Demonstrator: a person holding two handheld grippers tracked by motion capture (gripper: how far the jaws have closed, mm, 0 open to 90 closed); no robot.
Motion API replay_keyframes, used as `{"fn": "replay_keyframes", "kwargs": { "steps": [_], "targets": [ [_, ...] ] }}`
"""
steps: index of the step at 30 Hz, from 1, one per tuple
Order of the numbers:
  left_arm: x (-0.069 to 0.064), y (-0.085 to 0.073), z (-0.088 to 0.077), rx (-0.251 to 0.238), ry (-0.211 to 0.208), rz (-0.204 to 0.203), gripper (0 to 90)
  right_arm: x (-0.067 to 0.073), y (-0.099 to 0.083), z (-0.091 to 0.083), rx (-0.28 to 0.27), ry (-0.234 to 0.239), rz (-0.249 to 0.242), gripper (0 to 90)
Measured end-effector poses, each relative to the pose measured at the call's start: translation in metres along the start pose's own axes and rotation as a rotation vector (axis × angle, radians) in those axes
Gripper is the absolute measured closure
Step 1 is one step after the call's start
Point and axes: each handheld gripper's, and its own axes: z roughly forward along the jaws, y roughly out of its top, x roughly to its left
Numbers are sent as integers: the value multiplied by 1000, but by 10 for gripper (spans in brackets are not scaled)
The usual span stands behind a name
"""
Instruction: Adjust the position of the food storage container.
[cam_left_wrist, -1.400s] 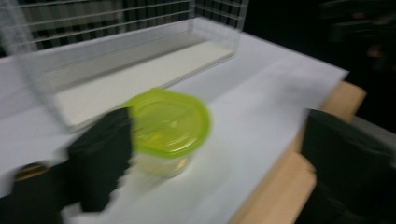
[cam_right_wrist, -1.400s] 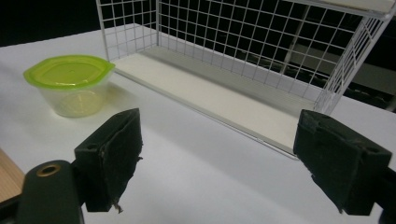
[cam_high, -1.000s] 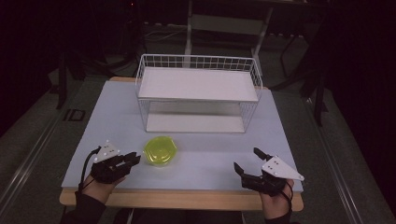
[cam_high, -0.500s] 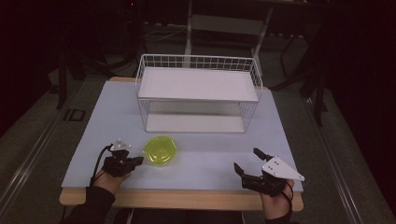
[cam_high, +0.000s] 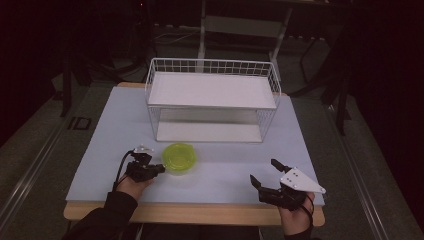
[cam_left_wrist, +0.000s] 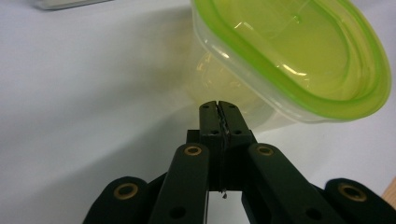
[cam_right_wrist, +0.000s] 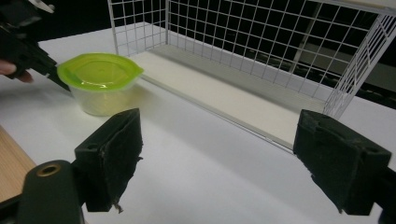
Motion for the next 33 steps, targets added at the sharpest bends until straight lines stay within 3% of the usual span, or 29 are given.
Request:
{"fn": "replay_keyframes", "kwargs": {
  "steps": [6, 12, 18, 33],
  "targets": [
    [-7, 8, 13, 10, -6, 0, 900, 0, 0, -1, 0, 1, -4, 155],
    [0, 16, 18, -11, 8, -35, 900, -1, -1, -1, 3, 0, 0, 156],
    [2, 22, 24, -7, -1, -40, 900, 0, -1, 1, 13, 6, -3, 156],
    [-28, 42, 45, 19, -63, 5, 900, -1, -2, 0, 16, 12, 2, 156]
  ]
}}
